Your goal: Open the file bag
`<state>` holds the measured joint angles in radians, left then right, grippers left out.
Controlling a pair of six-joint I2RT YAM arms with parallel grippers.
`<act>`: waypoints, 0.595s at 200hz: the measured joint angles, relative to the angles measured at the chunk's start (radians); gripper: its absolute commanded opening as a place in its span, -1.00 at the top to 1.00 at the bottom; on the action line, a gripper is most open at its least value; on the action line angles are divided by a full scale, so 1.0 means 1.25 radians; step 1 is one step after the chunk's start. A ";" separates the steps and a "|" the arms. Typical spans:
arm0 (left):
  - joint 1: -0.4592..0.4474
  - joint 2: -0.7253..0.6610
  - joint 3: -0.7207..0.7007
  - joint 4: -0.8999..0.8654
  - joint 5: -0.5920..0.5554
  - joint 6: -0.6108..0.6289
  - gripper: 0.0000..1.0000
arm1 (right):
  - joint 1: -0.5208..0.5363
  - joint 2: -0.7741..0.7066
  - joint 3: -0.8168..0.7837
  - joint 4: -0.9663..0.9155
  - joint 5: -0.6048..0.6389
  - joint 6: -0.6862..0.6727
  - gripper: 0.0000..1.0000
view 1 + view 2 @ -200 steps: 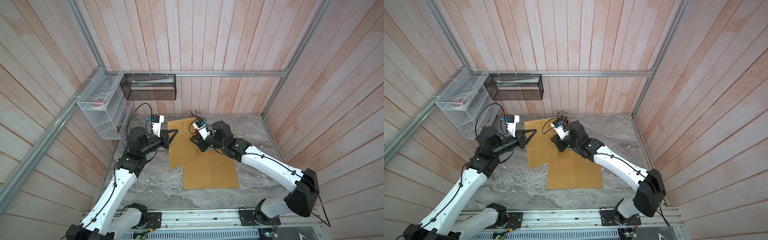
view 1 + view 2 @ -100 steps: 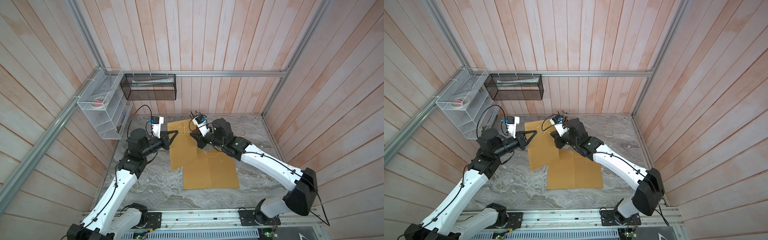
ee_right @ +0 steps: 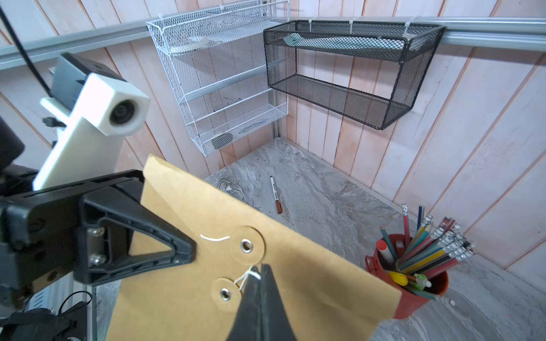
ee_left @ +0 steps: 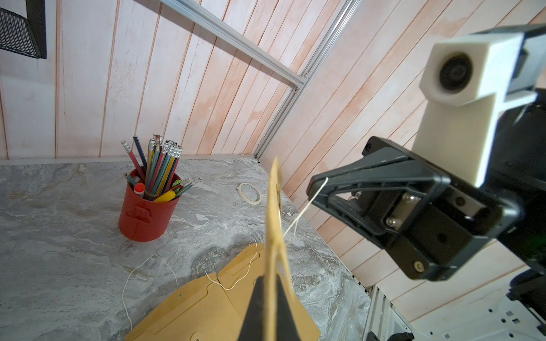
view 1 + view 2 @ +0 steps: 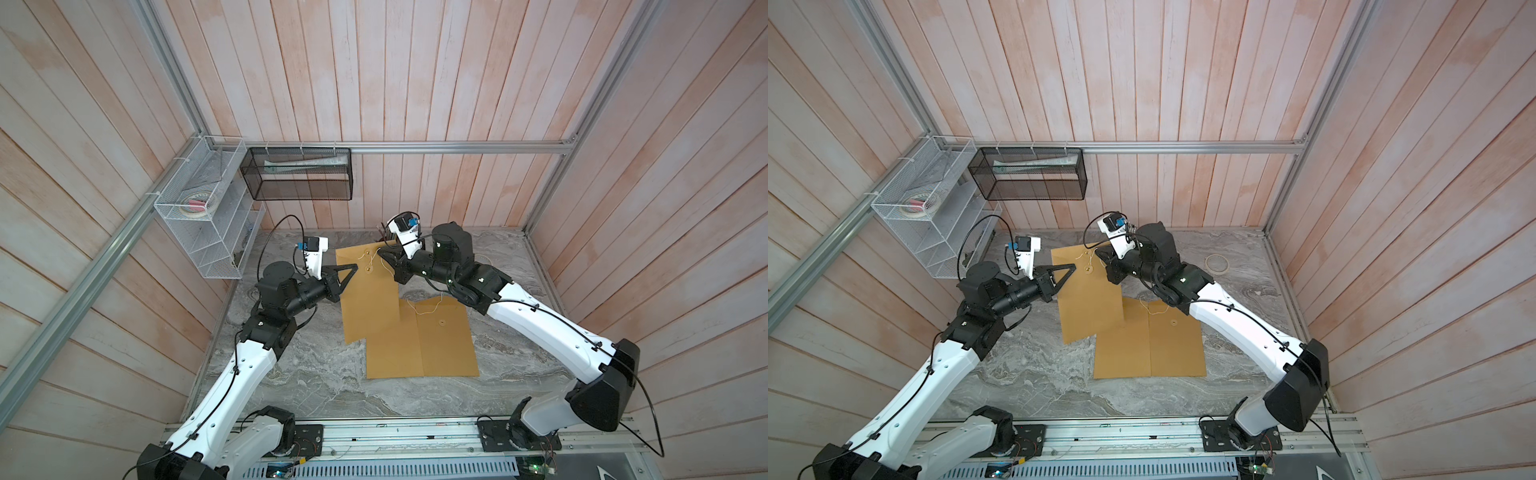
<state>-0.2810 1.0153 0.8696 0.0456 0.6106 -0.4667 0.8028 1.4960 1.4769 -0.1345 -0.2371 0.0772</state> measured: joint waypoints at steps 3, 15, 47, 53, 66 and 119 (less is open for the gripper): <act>0.000 0.000 -0.001 0.003 0.002 -0.002 1.00 | 0.000 0.000 0.003 0.000 -0.003 0.001 1.00; 0.000 0.000 -0.002 0.013 0.006 -0.007 1.00 | 0.000 0.005 0.012 0.000 -0.016 0.001 1.00; 0.000 0.000 -0.015 0.039 0.011 -0.021 1.00 | 0.002 0.018 0.017 0.002 -0.042 0.007 1.00; 0.000 0.000 -0.019 0.042 0.011 -0.023 1.00 | 0.002 0.021 0.017 0.002 -0.045 0.007 1.00; 0.000 0.000 -0.028 0.052 0.011 -0.031 1.00 | 0.005 0.026 0.017 0.001 -0.054 0.010 1.00; 0.000 0.003 -0.041 0.089 0.008 -0.059 1.00 | 0.030 0.031 0.025 0.004 -0.086 0.021 1.00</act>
<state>-0.2810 1.0191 0.8181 0.1574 0.6205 -0.5400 0.8398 1.5352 1.5082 -0.1291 -0.3443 0.1040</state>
